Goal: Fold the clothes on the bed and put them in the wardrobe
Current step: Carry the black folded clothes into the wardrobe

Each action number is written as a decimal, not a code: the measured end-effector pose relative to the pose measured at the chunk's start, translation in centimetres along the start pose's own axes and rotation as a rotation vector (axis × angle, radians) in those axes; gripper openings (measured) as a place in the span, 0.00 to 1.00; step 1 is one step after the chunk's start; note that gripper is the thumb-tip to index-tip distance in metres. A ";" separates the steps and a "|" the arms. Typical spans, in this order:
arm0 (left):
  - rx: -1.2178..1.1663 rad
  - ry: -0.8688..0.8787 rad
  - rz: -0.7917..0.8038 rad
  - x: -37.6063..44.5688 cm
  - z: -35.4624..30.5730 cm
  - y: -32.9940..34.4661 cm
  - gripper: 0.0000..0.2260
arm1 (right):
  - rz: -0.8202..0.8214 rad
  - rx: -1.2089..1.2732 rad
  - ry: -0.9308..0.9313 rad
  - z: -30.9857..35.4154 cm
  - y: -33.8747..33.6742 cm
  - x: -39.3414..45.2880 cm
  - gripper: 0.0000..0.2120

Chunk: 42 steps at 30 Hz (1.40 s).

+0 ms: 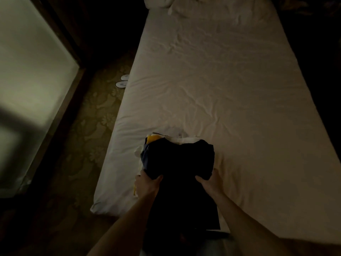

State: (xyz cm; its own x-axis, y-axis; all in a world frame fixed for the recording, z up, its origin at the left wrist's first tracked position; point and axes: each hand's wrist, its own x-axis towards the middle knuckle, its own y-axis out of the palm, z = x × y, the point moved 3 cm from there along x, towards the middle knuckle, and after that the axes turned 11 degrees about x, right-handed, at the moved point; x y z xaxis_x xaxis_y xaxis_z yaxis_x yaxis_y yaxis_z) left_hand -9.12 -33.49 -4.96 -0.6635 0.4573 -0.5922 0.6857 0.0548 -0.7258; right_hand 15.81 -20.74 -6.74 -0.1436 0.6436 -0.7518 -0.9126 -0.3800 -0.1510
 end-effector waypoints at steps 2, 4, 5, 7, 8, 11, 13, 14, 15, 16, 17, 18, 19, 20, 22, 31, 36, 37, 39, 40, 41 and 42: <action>0.010 0.013 -0.060 -0.2 -0.1 0.0 0.31 | -0.026 0.081 0.024 -0.1 0.1 0.8 0.34; -0.001 0.043 -0.096 -0.6 -0.6 -0.4 0.24 | -0.015 0.104 0.031 0.3 0.5 1.1 0.25; 0.004 0.071 -0.119 -0.8 -1.0 -0.6 0.20 | -0.044 0.062 0.004 0.5 0.8 1.2 0.23; 0.018 0.183 -0.185 -1.9 -1.9 -0.9 0.16 | -0.137 -0.114 -0.094 1.0 1.5 1.0 0.22; -0.008 0.245 -0.191 -2.4 -2.3 -0.9 0.15 | -0.192 -0.217 -0.130 1.2 1.8 0.5 0.25; -0.094 0.389 -0.150 -3.7 -2.7 -0.5 0.17 | -0.250 -0.248 -0.207 1.5 2.4 -0.7 0.33; -0.059 0.464 -0.148 -3.5 -2.4 -0.1 0.19 | -0.159 -0.166 -0.298 1.8 2.8 -1.2 0.29; -0.023 0.494 -0.151 -3.5 -2.5 0.0 0.20 | -0.104 -0.131 -0.315 1.7 2.9 -1.3 0.26; -0.012 0.507 -0.149 -3.5 -2.6 0.1 0.22 | -0.045 -0.097 -0.320 1.8 3.1 -1.8 0.21; -0.042 0.499 -0.150 -3.7 -2.5 0.2 0.24 | 0.000 -0.082 -0.317 1.9 3.2 -2.3 0.18; -0.132 0.469 -0.149 -4.0 -2.5 0.2 0.23 | 0.036 -0.076 -0.315 1.8 3.4 -2.7 0.19; -0.254 0.415 -0.144 -4.2 -2.4 0.1 0.21 | 0.054 -0.094 -0.326 1.9 3.7 -3.0 0.22; -0.344 0.344 -0.140 -4.2 -2.2 -0.1 0.19 | 0.052 -0.103 -0.348 1.9 3.9 -3.2 0.26; -0.421 0.259 -0.130 -4.0 -1.9 -0.3 0.21 | 0.043 -0.125 -0.379 2.0 4.1 -3.4 0.30; -0.459 0.142 -0.053 -3.0 -1.8 -0.8 0.26 | 0.002 -0.164 -0.399 2.2 4.4 -3.1 0.33; -0.095 0.204 0.022 -0.9 -1.5 -0.4 0.18 | -0.254 0.043 -0.156 2.1 3.1 -2.2 0.32; -0.274 0.484 -0.034 -3.7 -2.2 -0.8 0.30 | -0.126 0.174 -0.002 1.1 3.7 -2.0 0.27; -0.272 0.523 -0.040 -4.4 -2.5 -1.2 0.30 | -0.037 0.203 0.036 0.6 4.0 -1.7 0.24; -0.162 0.540 -0.033 -5.1 -2.7 -1.2 0.31 | 0.045 0.101 0.013 0.4 4.3 -1.8 0.27; -0.066 0.538 -0.022 -5.3 -2.7 -1.1 0.33 | 0.043 -0.009 -0.051 0.5 4.5 -2.0 0.27; -0.014 0.555 -0.007 -5.2 -2.6 -0.9 0.34 | 0.011 -0.126 -0.131 0.6 4.7 -2.4 0.26; -0.031 0.572 0.014 -4.9 -2.3 -0.5 0.32 | -0.024 -0.232 -0.194 0.6 4.9 -2.7 0.28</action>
State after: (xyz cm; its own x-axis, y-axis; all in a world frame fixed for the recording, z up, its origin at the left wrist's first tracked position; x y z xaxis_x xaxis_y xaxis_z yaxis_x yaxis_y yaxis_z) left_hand -5.57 -33.69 -0.88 -0.3928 0.8650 -0.3121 0.7076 0.0675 -0.7034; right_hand 11.48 -23.93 -5.12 -0.2136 0.7610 -0.6126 -0.8082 -0.4899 -0.3267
